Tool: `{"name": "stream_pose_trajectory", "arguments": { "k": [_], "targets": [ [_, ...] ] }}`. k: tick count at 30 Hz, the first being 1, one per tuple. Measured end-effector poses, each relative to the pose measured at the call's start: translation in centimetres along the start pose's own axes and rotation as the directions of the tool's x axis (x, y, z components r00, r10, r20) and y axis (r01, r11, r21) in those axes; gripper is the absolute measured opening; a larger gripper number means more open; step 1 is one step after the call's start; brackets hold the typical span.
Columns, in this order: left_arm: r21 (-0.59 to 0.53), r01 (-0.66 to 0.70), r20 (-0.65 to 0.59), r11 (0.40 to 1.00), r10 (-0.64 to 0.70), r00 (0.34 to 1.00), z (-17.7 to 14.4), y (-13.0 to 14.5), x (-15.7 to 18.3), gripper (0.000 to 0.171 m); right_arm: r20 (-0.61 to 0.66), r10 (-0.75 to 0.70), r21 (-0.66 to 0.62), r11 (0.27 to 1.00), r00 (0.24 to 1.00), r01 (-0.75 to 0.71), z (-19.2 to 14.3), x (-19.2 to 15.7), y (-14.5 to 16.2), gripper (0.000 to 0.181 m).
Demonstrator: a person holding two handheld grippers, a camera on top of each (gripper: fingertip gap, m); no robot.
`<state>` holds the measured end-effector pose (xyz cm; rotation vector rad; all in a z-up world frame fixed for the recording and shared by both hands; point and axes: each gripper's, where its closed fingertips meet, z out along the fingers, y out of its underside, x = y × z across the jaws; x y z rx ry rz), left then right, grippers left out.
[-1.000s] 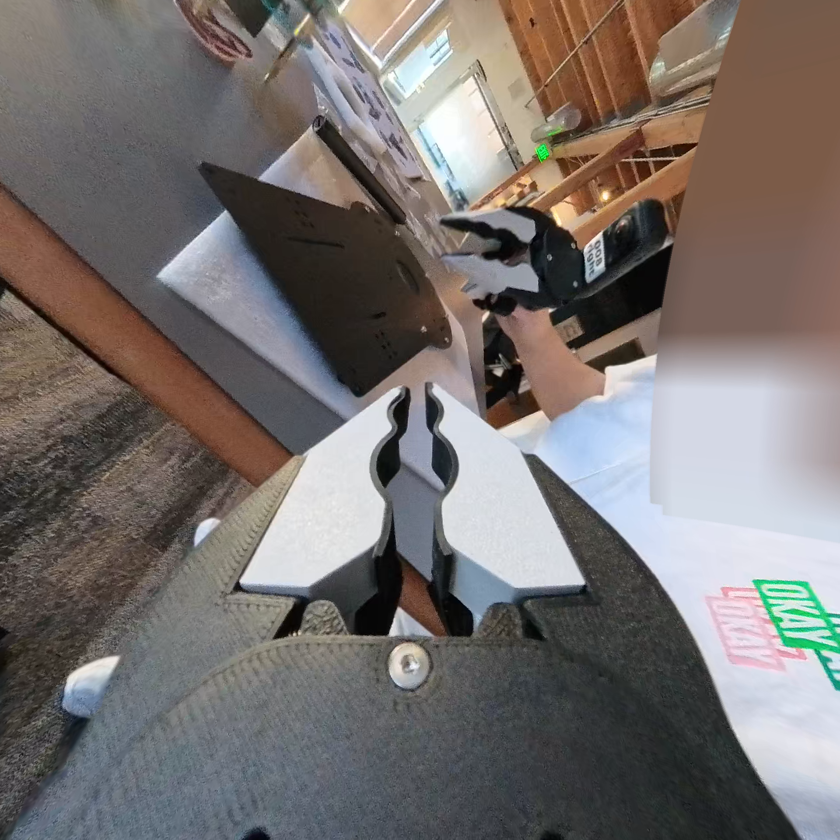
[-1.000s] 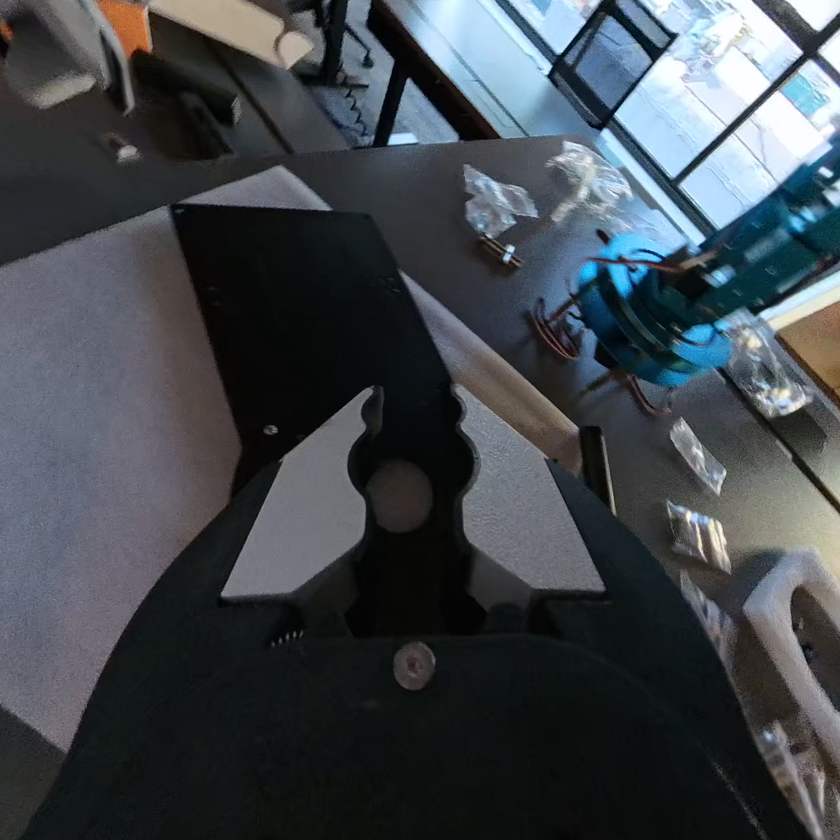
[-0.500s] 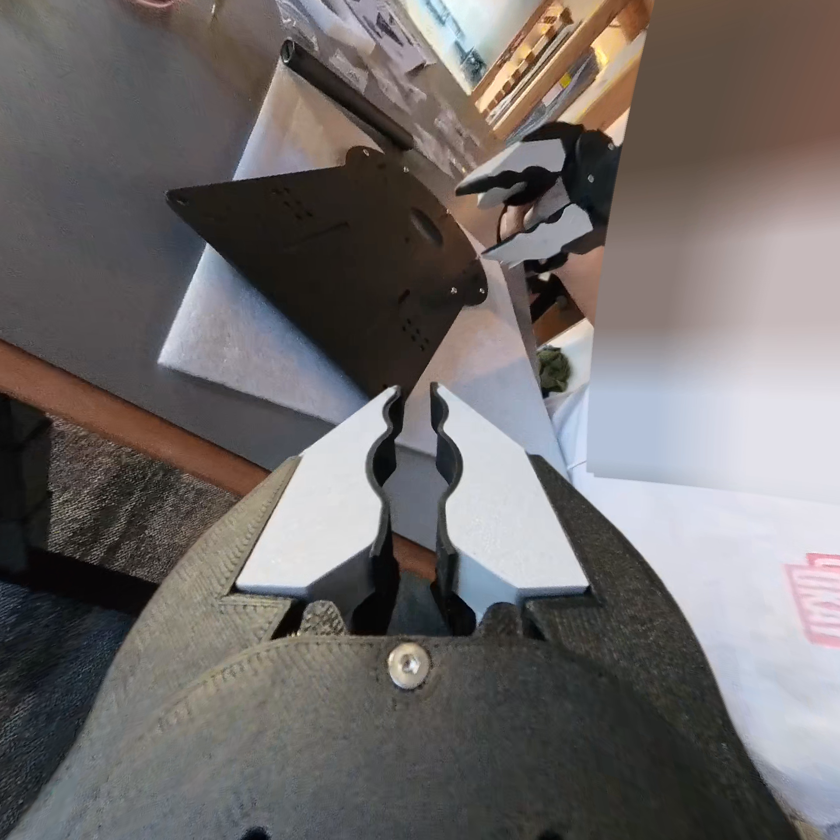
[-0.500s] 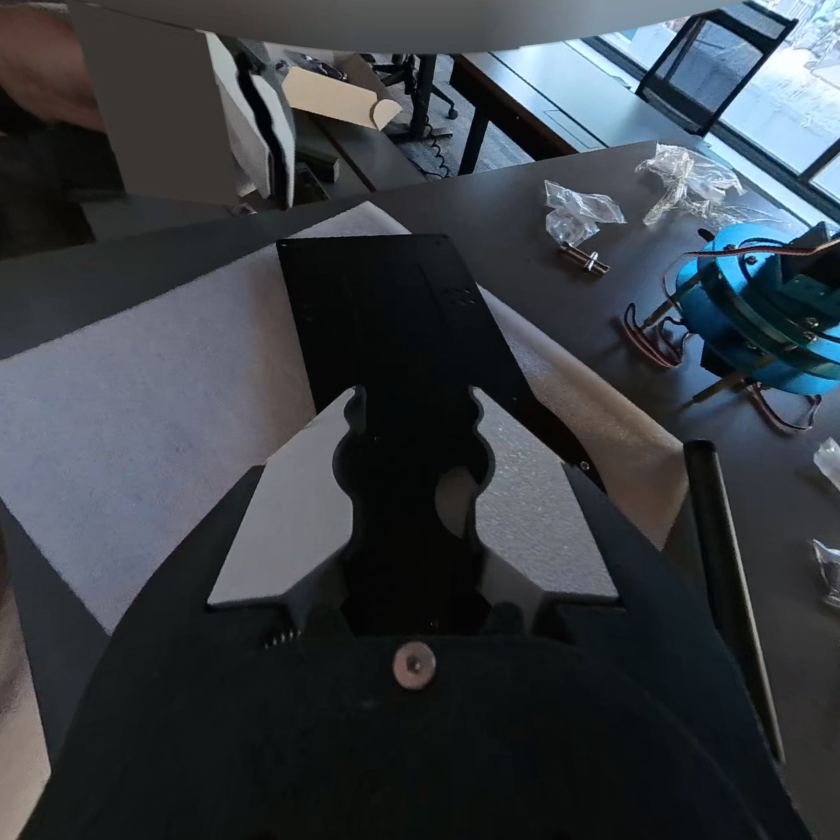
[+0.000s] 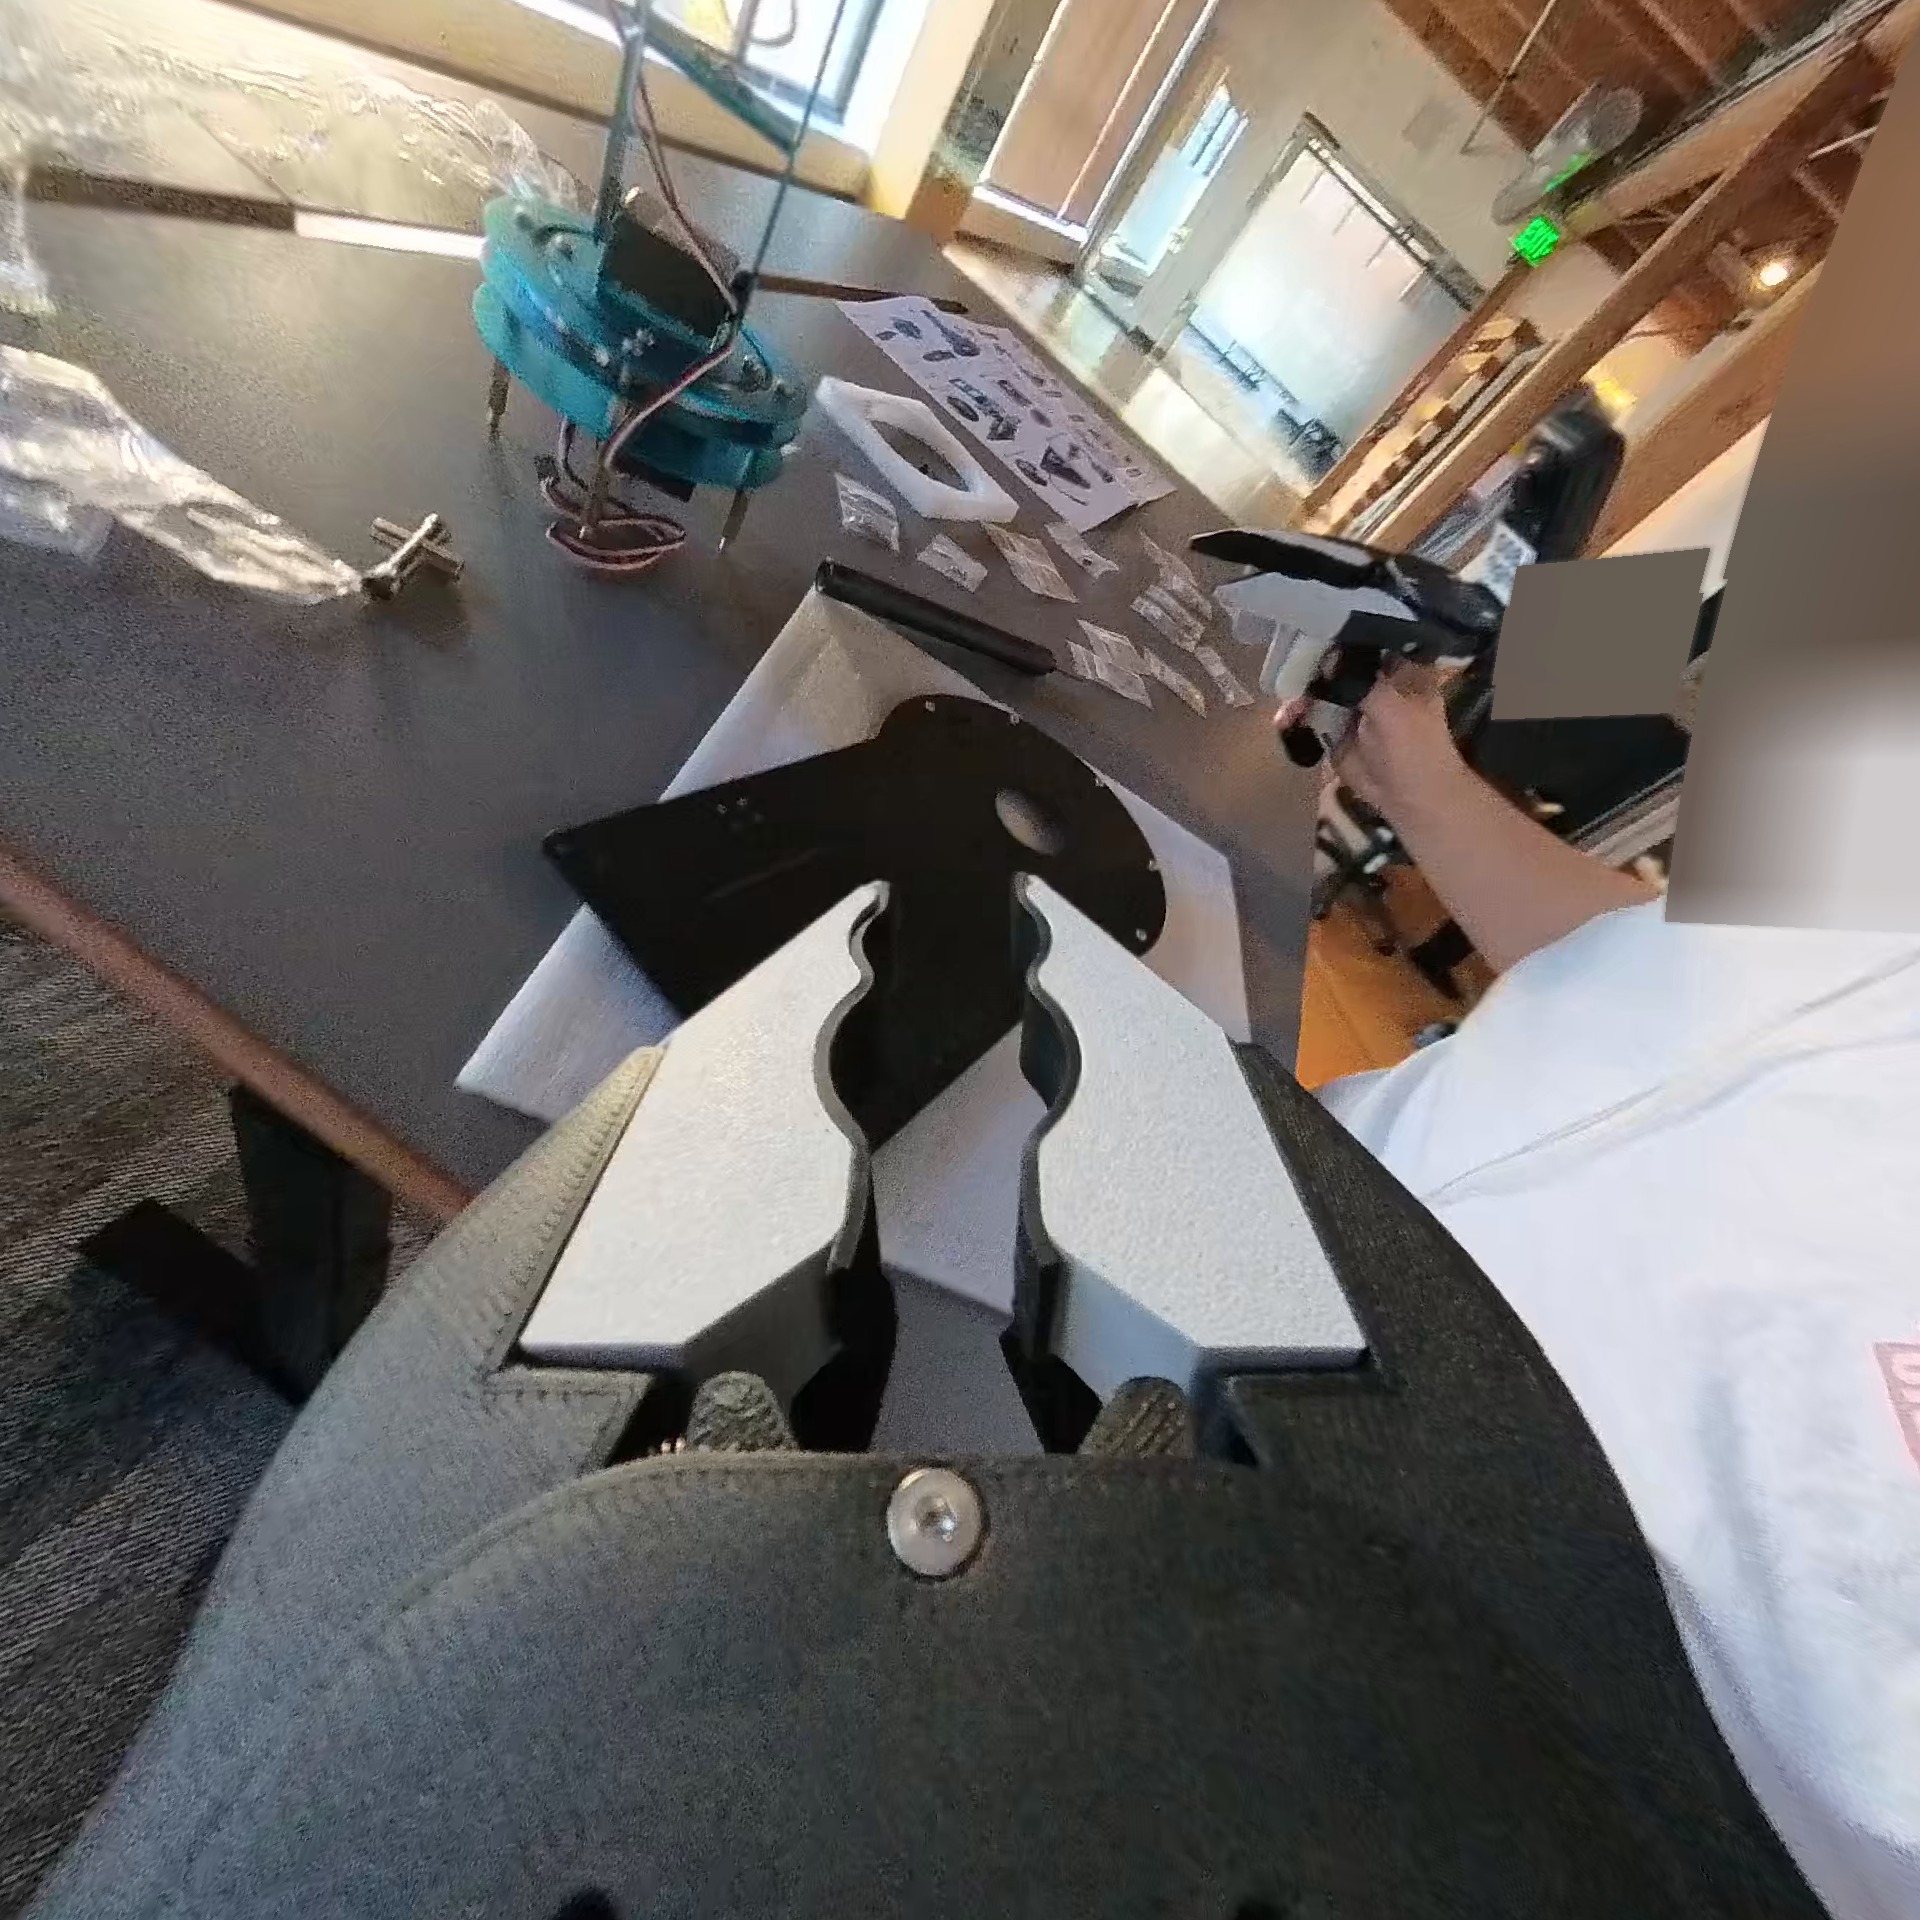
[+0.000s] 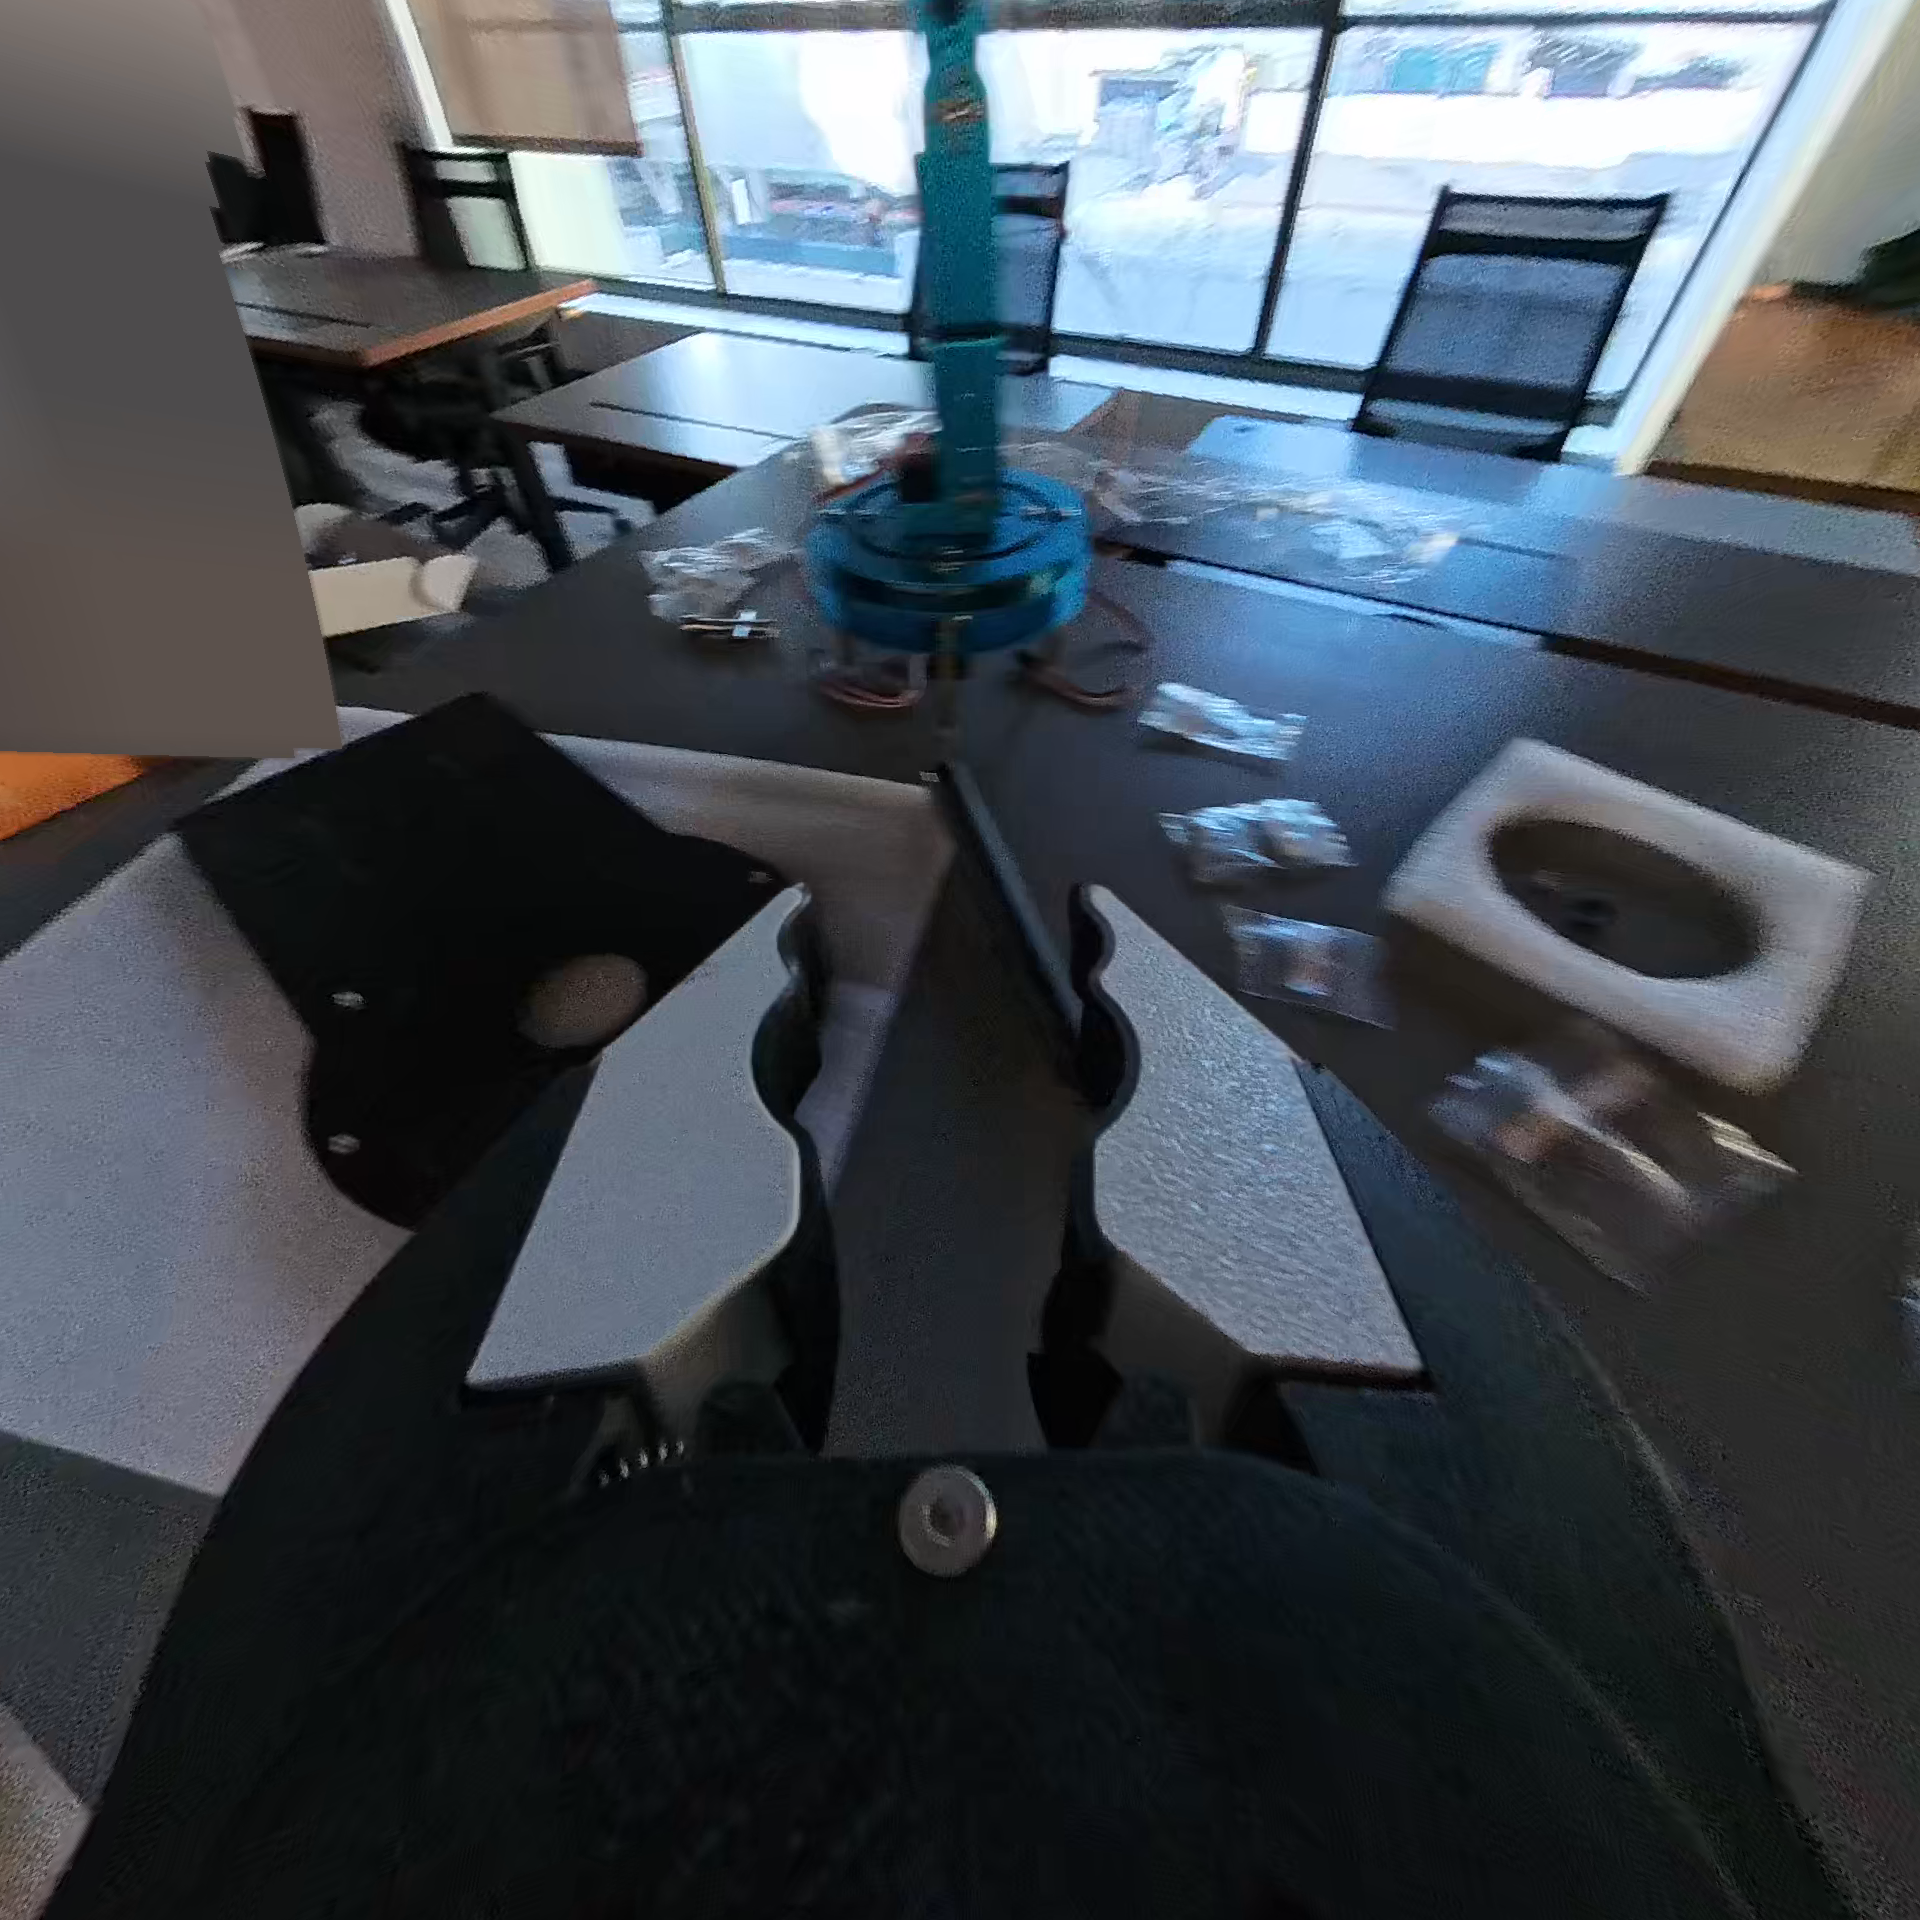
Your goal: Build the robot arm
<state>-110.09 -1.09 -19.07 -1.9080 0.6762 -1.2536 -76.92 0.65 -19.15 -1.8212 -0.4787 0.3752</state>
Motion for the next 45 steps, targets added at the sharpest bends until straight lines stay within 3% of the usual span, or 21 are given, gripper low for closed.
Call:
{"name": "stream_pose_trajectory", "arguments": {
  "k": [3, 6, 9, 11, 14, 18, 21, 24, 27, 31, 33, 36, 39, 42, 45],
  "targets": [
    [-0.018, -0.062, 0.068, 0.998, 0.063, 0.996, 2.0, -1.1, 1.9, 0.017, -0.063, -0.024, 0.015, 1.000, 0.998, 0.025, -3.8, 4.8, 0.6, 0.044],
    [-0.024, -0.069, 0.141, 0.997, 0.072, 0.987, 3.9, -1.8, 3.8, 0.017, -0.027, -0.068, -0.004, 0.998, 0.997, 0.068, -7.0, 8.3, 2.0, 0.045],
    [0.092, -0.066, 0.198, 0.994, 0.047, 0.979, 5.4, -3.4, 8.3, 0.017, 0.023, -0.115, 0.059, 0.992, 0.993, 0.113, -11.3, 12.0, 2.3, 0.043],
    [0.154, -0.124, 0.304, 0.980, 0.072, 0.950, 6.6, -3.5, 11.5, 0.020, 0.006, -0.156, 0.093, 0.983, 0.988, 0.155, -14.2, 15.6, 2.8, 0.037],
    [0.214, -0.221, 0.450, 0.951, 0.105, 0.887, 9.5, -2.6, 15.7, 0.026, -0.058, -0.183, 0.025, 0.983, 0.981, 0.184, -17.6, 21.8, 3.9, 0.038],
    [0.223, -0.290, 0.521, 0.931, 0.137, 0.842, 16.3, -2.1, 17.9, 0.039, -0.119, -0.174, -0.026, 0.985, 0.978, 0.172, -20.7, 29.4, 4.6, 0.034],
    [0.057, -0.264, 0.556, 0.963, 0.189, 0.810, 22.3, -1.3, 16.9, 0.057, -0.200, -0.153, -0.124, 0.984, 0.968, 0.130, -21.2, 35.9, 6.4, 0.034],
    [-0.039, -0.286, 0.530, 0.957, 0.262, 0.806, 28.5, -1.8, 16.1, 0.062, -0.343, -0.175, -0.227, 0.969, 0.923, 0.100, -22.1, 42.0, 7.7, 0.037],
    [-0.078, -0.334, 0.472, 0.939, 0.330, 0.818, 34.8, -3.6, 15.3, 0.058, -0.433, -0.210, -0.298, 0.951, 0.876, 0.081, -23.9, 46.4, 8.5, 0.039],
    [-0.060, -0.336, 0.359, 0.940, 0.335, 0.871, 43.3, -7.5, 16.4, 0.055, -0.381, -0.105, -0.271, 0.963, 0.919, -0.003, -24.3, 50.4, 8.7, 0.052],
    [-0.034, -0.361, 0.349, 0.932, 0.349, 0.870, 46.8, -9.9, 17.3, 0.050, -0.350, -0.064, -0.230, 0.973, 0.935, -0.019, -24.0, 53.5, 6.8, 0.058],
    [-0.019, -0.388, 0.387, 0.922, 0.364, 0.847, 51.5, -13.7, 18.2, 0.046, -0.231, -0.054, -0.131, 0.991, 0.971, 0.024, -22.3, 57.7, 0.2, 0.057],
    [-0.063, -0.337, 0.494, 0.939, 0.323, 0.808, 55.4, -16.7, 18.2, 0.043, -0.049, -0.097, -0.113, 0.989, 0.994, 0.091, -18.9, 60.2, -6.0, 0.046],
    [-0.041, -0.292, 0.525, 0.956, 0.269, 0.808, 58.9, -19.7, 19.5, 0.035, 0.115, -0.062, -0.164, 0.983, 0.991, 0.081, -15.3, 60.1, -9.4, 0.037],
    [-0.034, -0.257, 0.525, 0.966, 0.236, 0.818, 61.3, -22.6, 20.6, 0.033, 0.231, -0.039, -0.128, 0.989, 0.972, 0.070, -12.2, 58.1, -10.9, 0.027]
  ]
}}
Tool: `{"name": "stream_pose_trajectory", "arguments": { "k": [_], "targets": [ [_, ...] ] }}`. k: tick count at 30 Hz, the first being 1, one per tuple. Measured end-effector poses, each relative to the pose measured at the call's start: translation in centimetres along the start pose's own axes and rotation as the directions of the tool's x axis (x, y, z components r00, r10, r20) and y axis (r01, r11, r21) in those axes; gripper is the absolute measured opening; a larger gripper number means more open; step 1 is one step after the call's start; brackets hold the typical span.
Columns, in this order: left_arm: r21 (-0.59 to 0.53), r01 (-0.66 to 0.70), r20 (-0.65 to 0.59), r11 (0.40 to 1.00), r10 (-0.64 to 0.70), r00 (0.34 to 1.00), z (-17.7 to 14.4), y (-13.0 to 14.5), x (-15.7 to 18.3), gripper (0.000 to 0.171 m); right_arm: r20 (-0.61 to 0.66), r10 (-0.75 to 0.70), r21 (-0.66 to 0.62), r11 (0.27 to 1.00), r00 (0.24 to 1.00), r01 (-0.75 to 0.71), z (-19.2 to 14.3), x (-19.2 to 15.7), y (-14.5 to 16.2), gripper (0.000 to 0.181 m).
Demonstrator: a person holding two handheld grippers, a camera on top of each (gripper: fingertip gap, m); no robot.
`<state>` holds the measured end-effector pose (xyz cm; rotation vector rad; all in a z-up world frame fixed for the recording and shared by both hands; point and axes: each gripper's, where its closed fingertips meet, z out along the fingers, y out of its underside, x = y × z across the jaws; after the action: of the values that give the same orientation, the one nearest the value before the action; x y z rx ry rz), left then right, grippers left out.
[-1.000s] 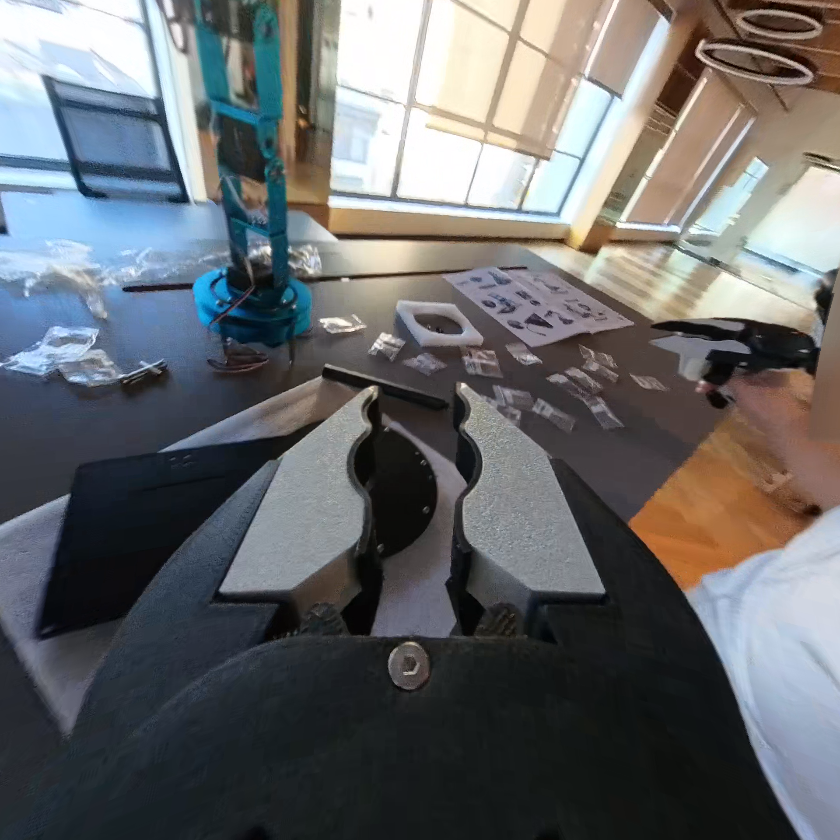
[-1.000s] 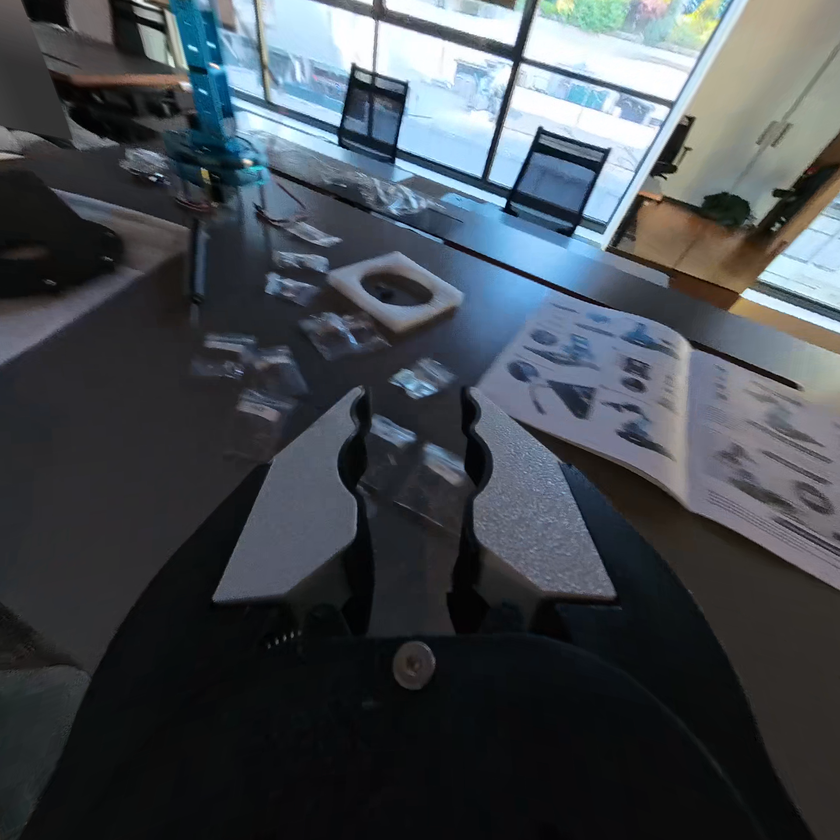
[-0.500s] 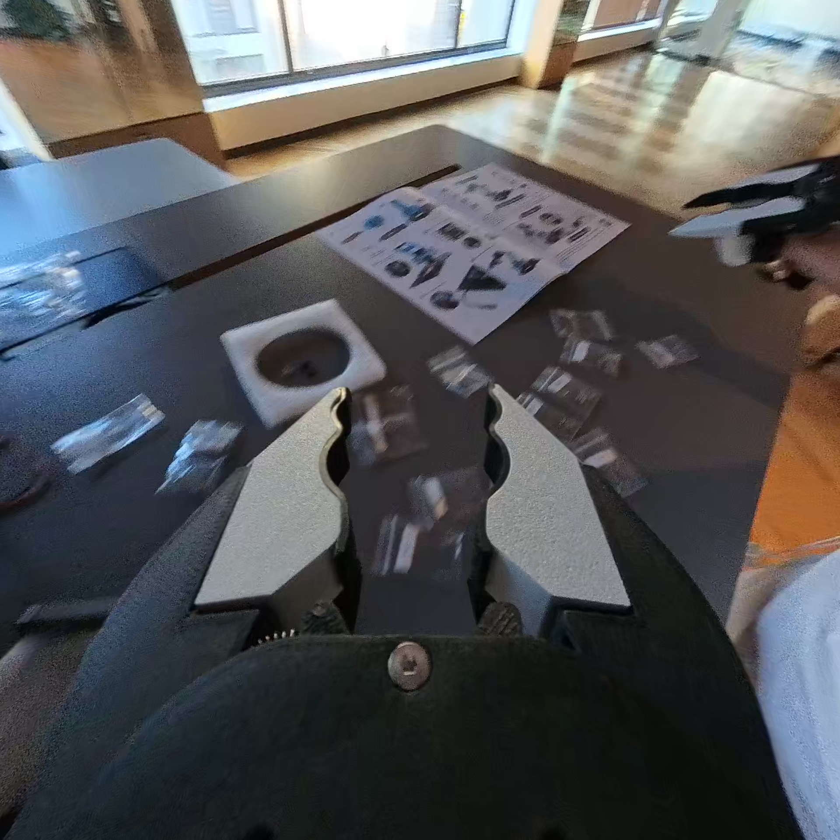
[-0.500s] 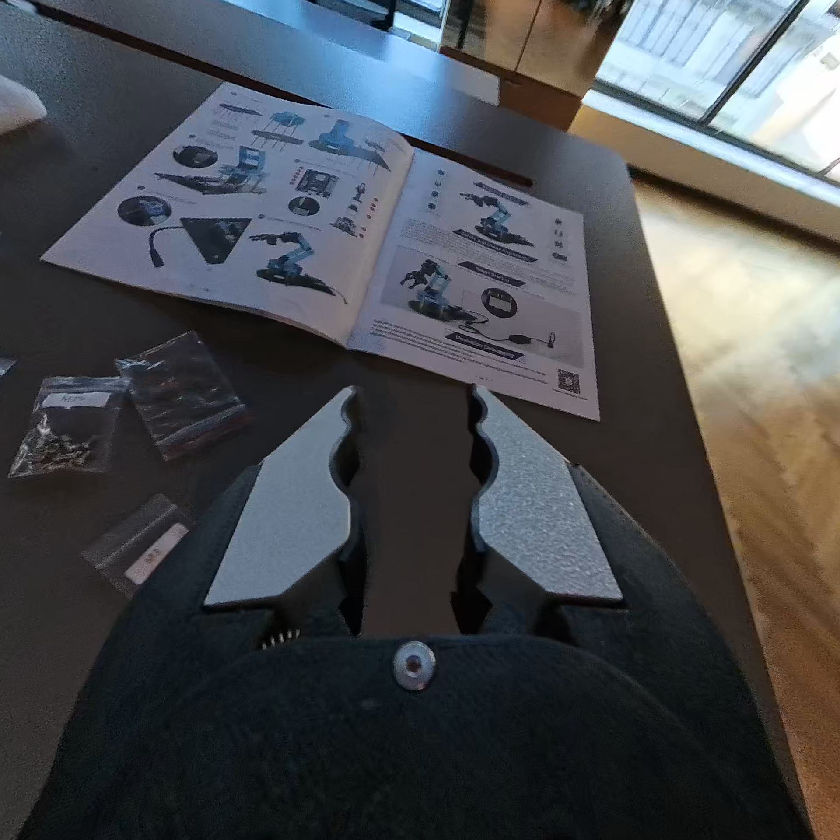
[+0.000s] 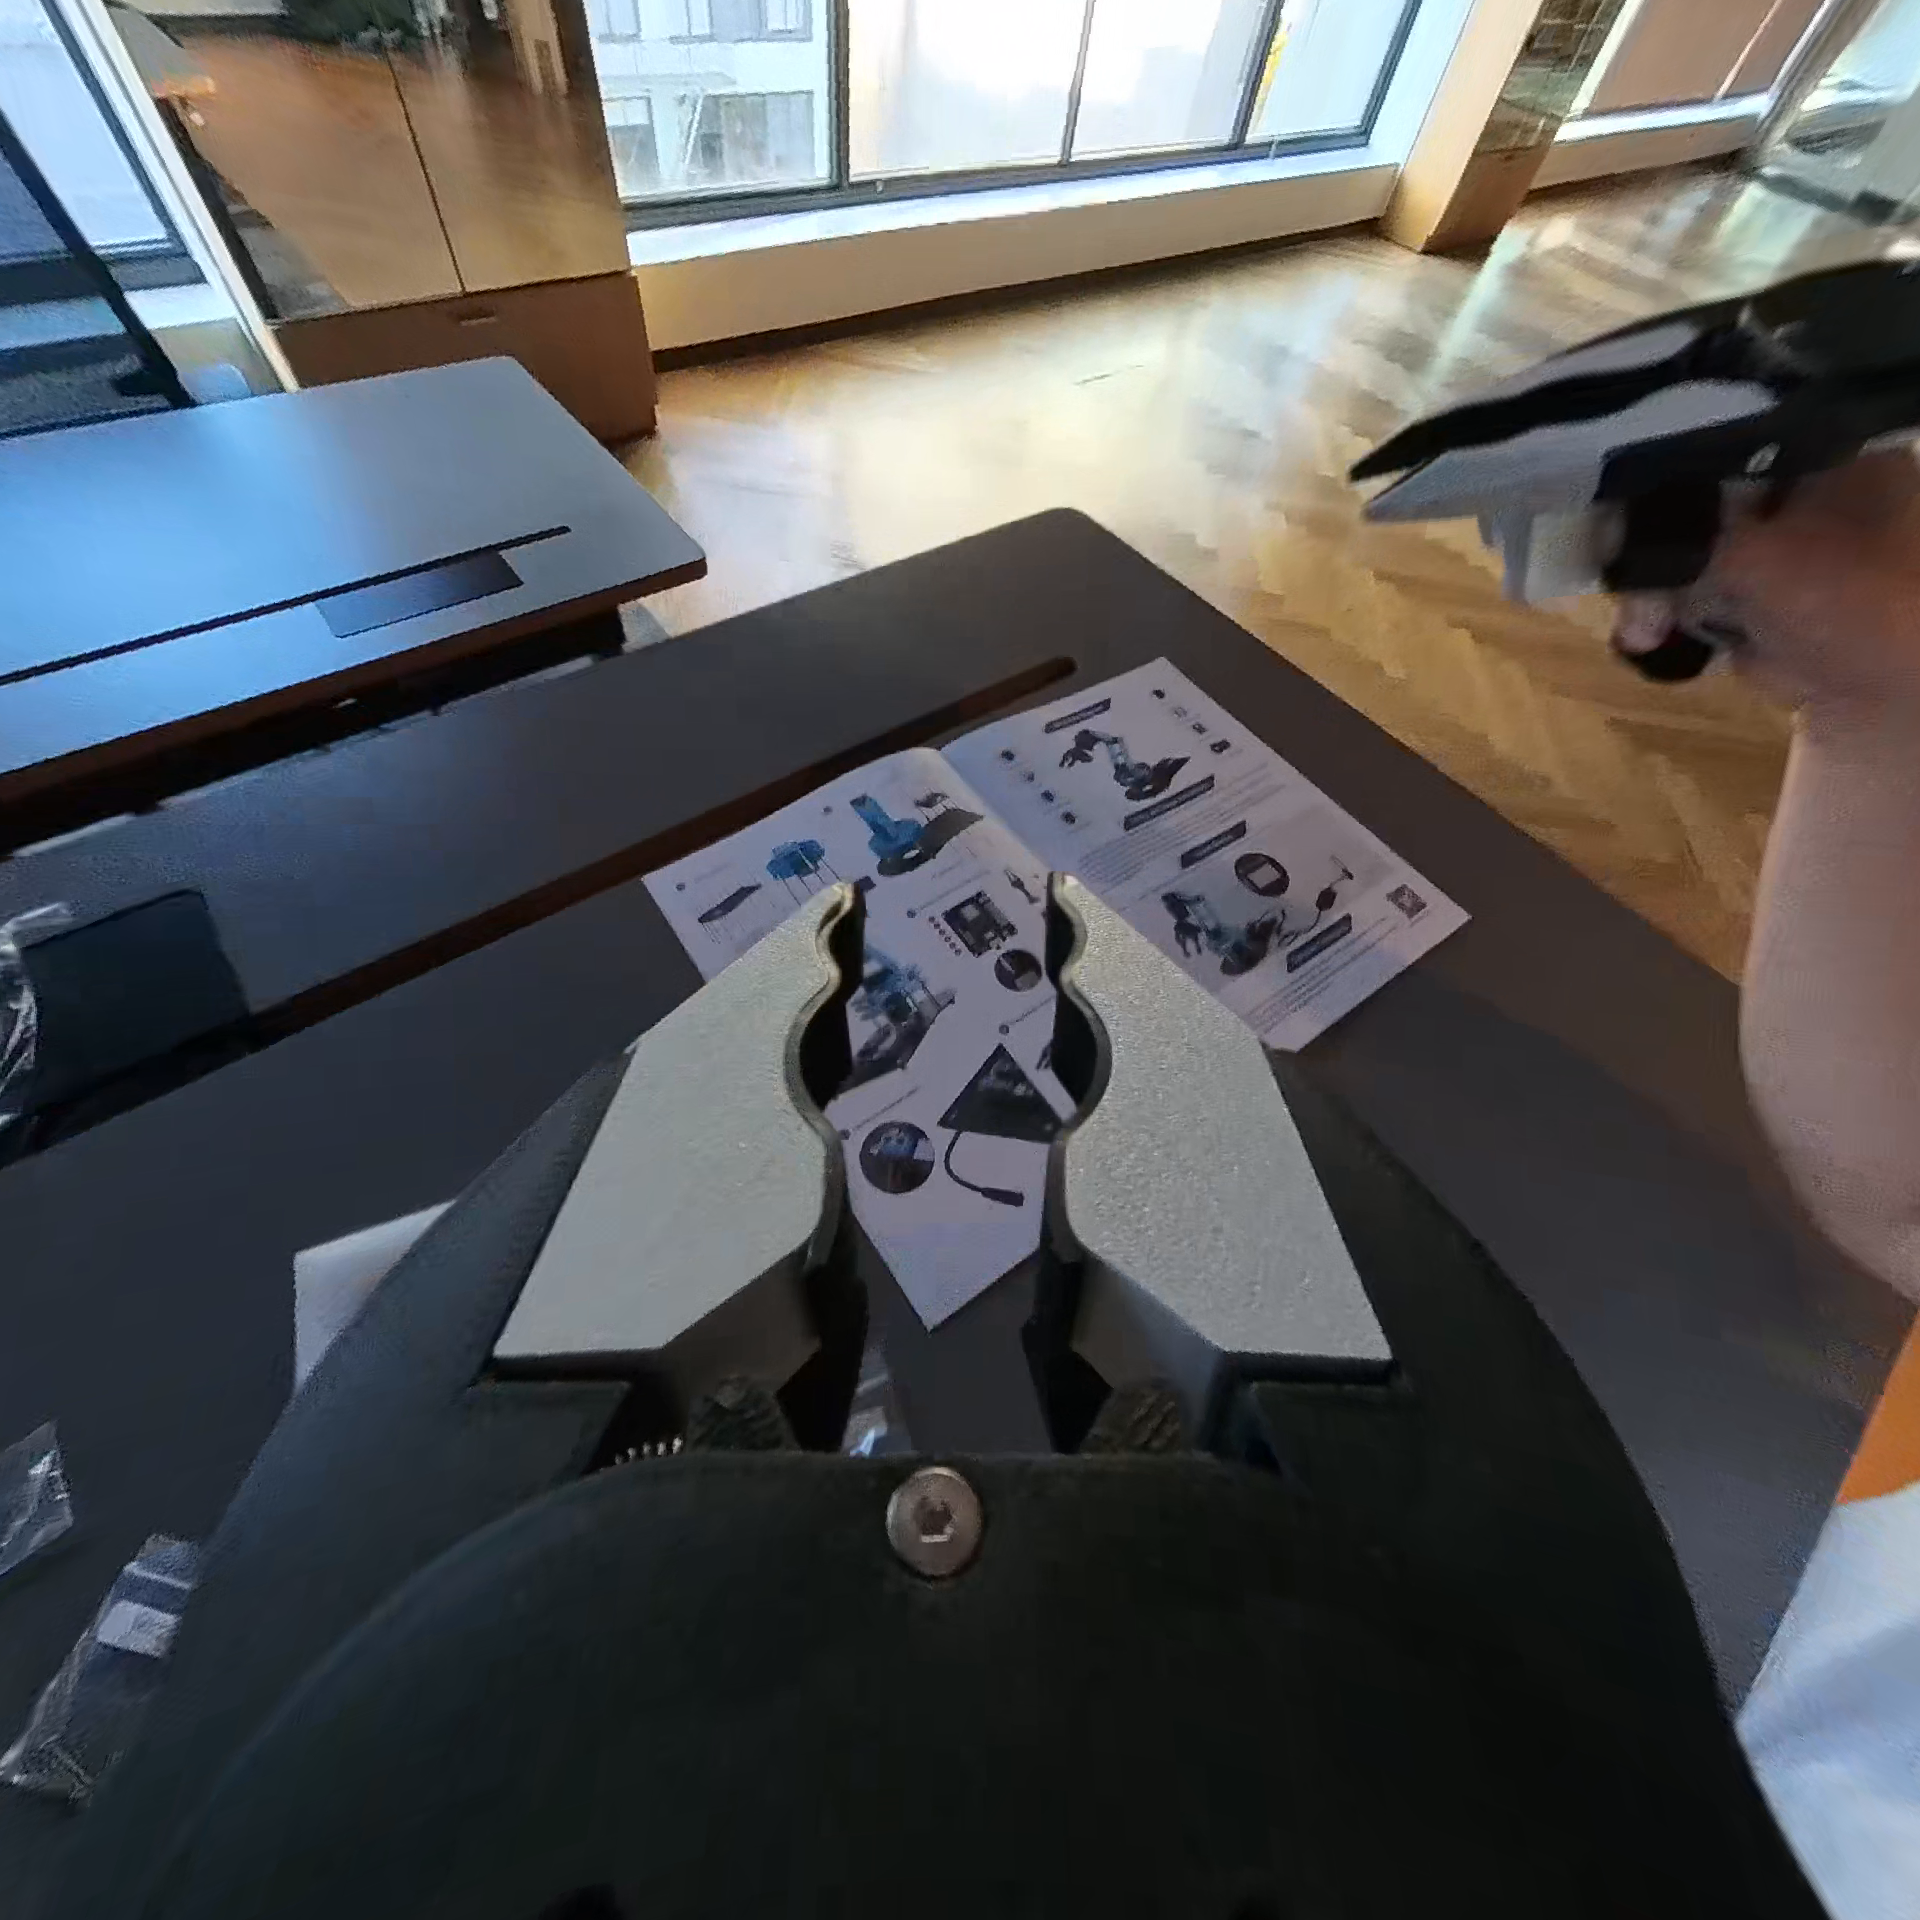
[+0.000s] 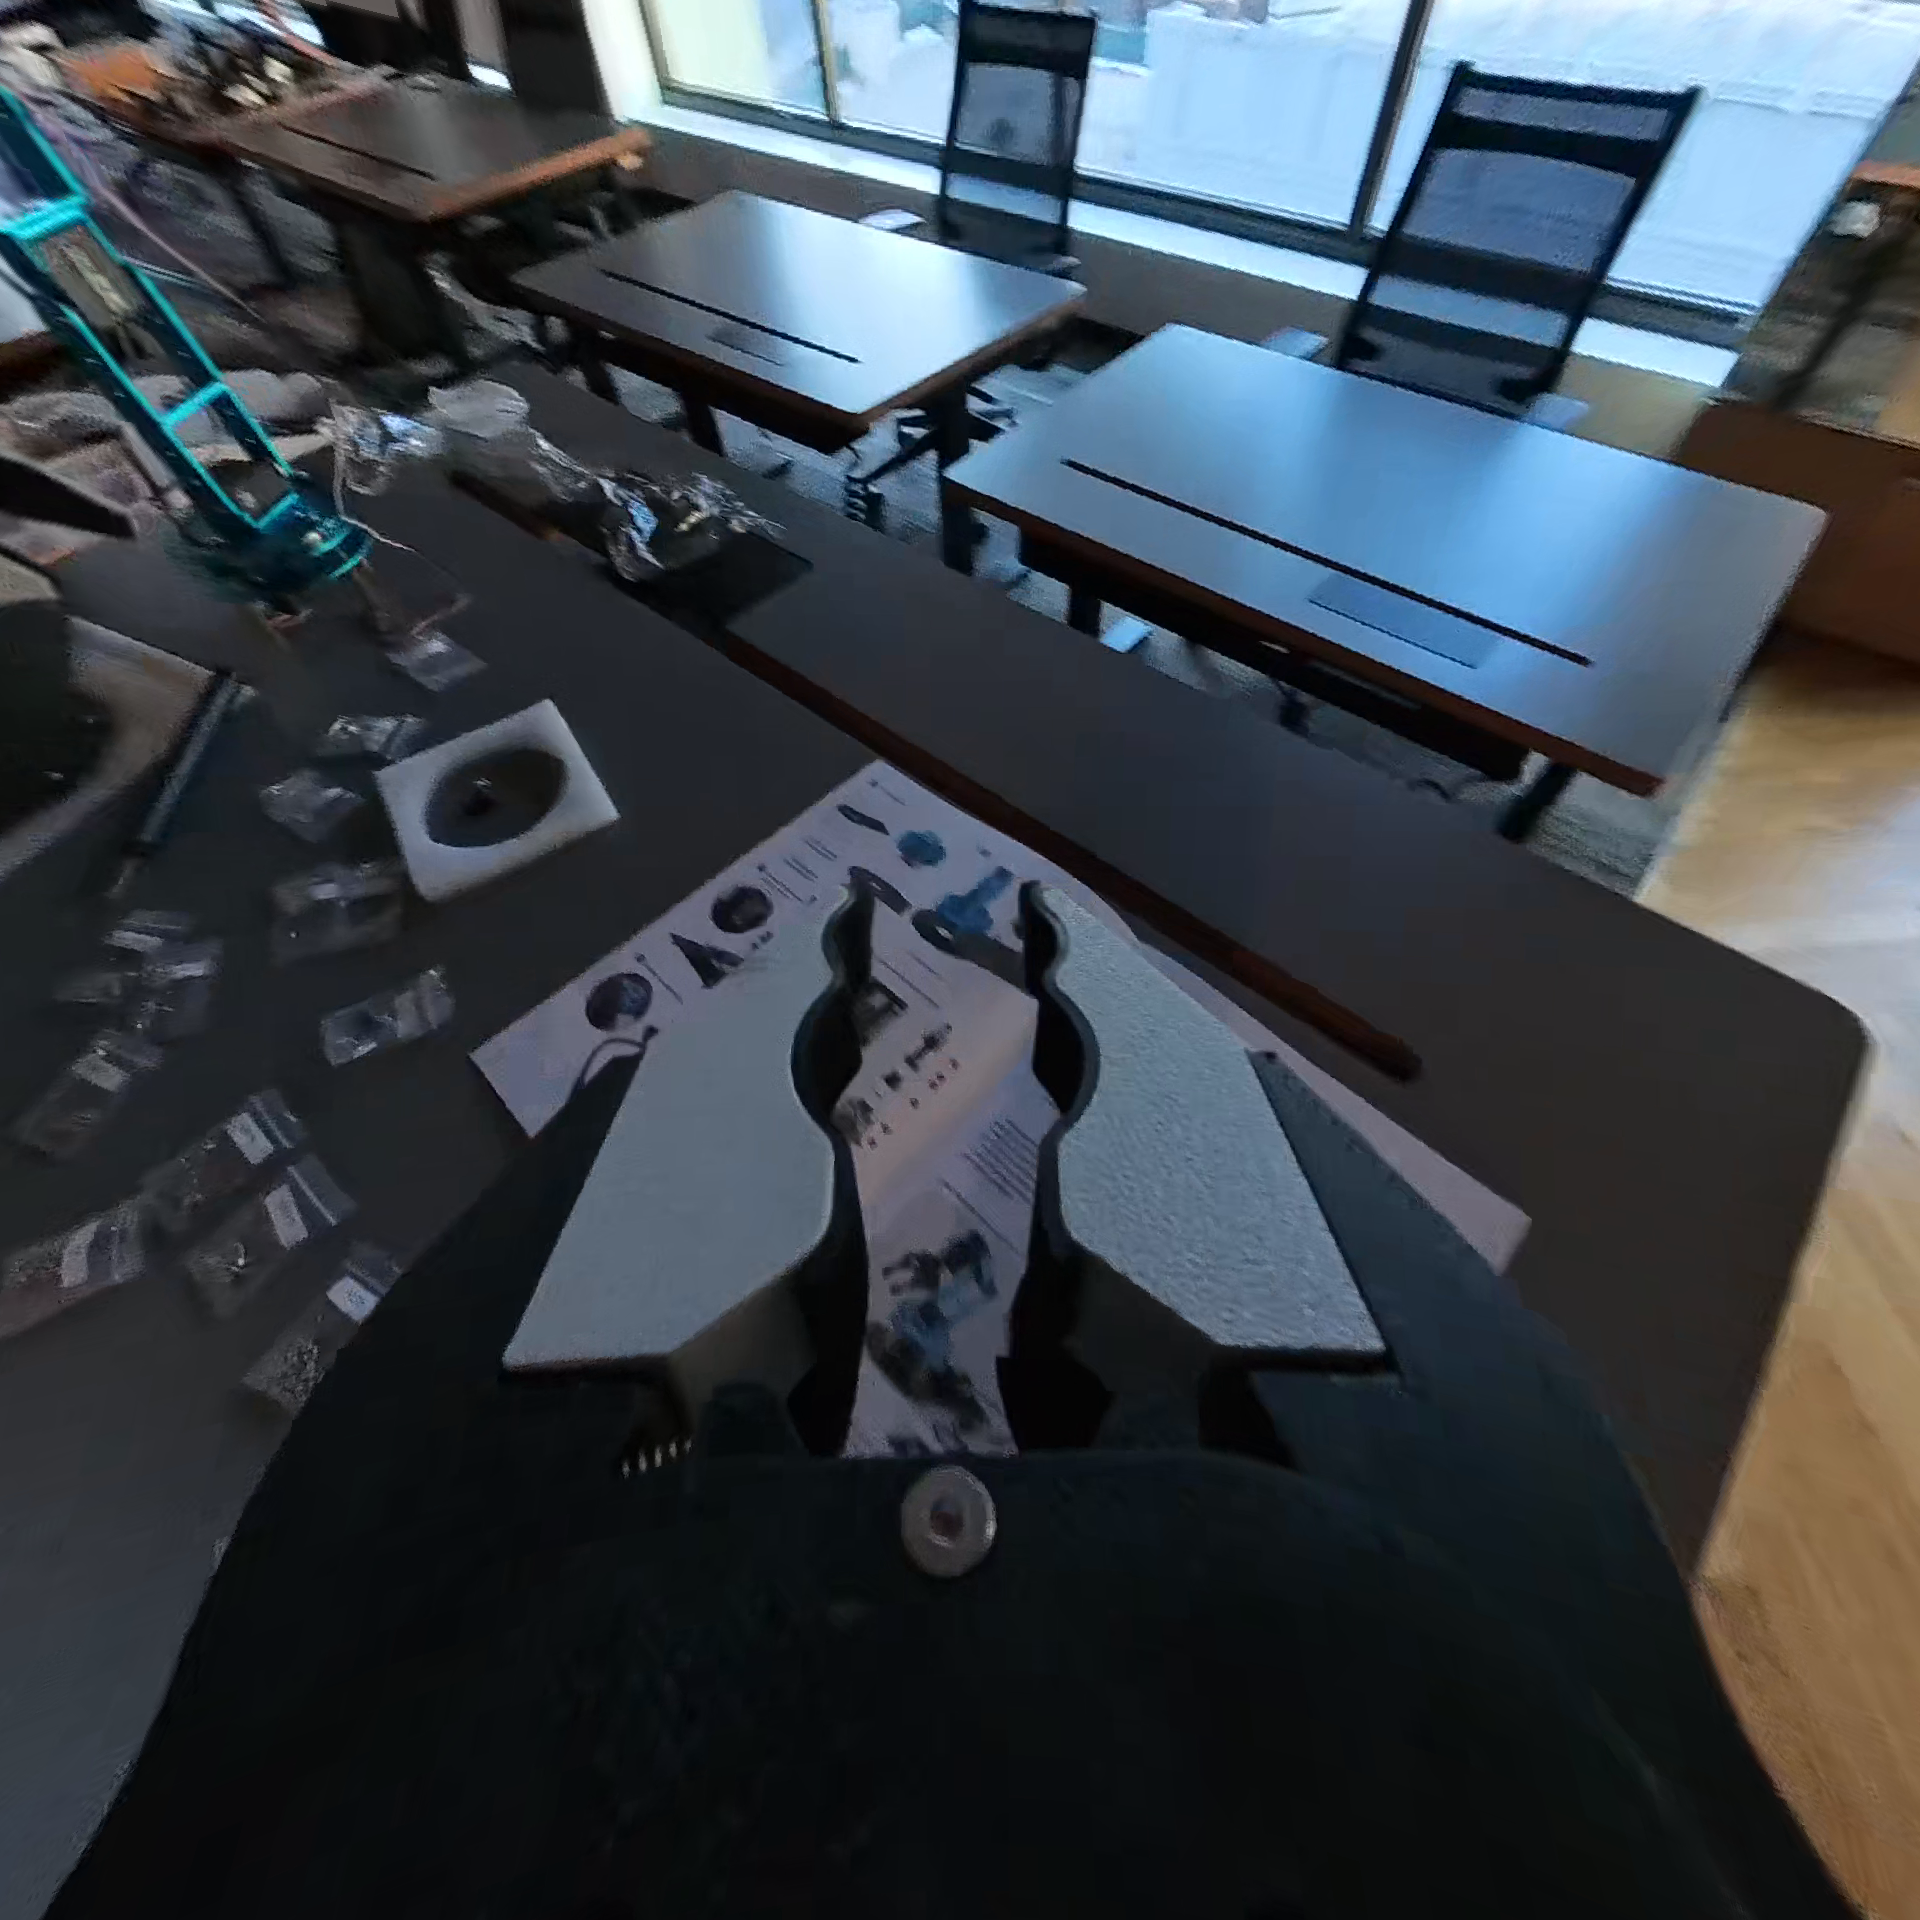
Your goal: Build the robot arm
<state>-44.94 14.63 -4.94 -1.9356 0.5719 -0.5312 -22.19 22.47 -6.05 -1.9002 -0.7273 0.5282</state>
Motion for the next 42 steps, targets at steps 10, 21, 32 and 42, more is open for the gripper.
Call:
{"name": "stream_pose_trajectory", "arguments": {
  "k": [10, 21, 32, 42],
  "targets": [
    [-0.100, 0.128, 0.226, 0.987, -0.103, 0.969, -0.4, 3.1, -5.0, 0.026, -0.007, -0.036, -0.237, 0.971, 0.999, 0.033, 8.6, 1.8, 7.6, 0.021],
    [0.389, 0.311, 0.071, 0.867, -0.365, 0.928, -4.2, -2.3, -10.0, 0.015, -0.092, 0.009, 0.199, 0.980, 0.996, 0.009, 11.1, 3.6, 4.4, 0.013],
    [0.538, 0.228, 0.129, 0.812, -0.346, 0.929, -4.6, -3.2, -12.2, 0.000, 0.126, -0.058, 0.071, 0.996, 0.990, 0.050, 17.5, -0.5, 12.8, 0.020],
    [-0.147, 0.383, -0.199, 0.912, -0.407, 0.892, 5.0, 4.9, -6.2, 0.010, 0.673, -0.120, -0.187, 0.927, 0.730, 0.325, 15.5, 0.2, 9.4, 0.048]
  ]
}}
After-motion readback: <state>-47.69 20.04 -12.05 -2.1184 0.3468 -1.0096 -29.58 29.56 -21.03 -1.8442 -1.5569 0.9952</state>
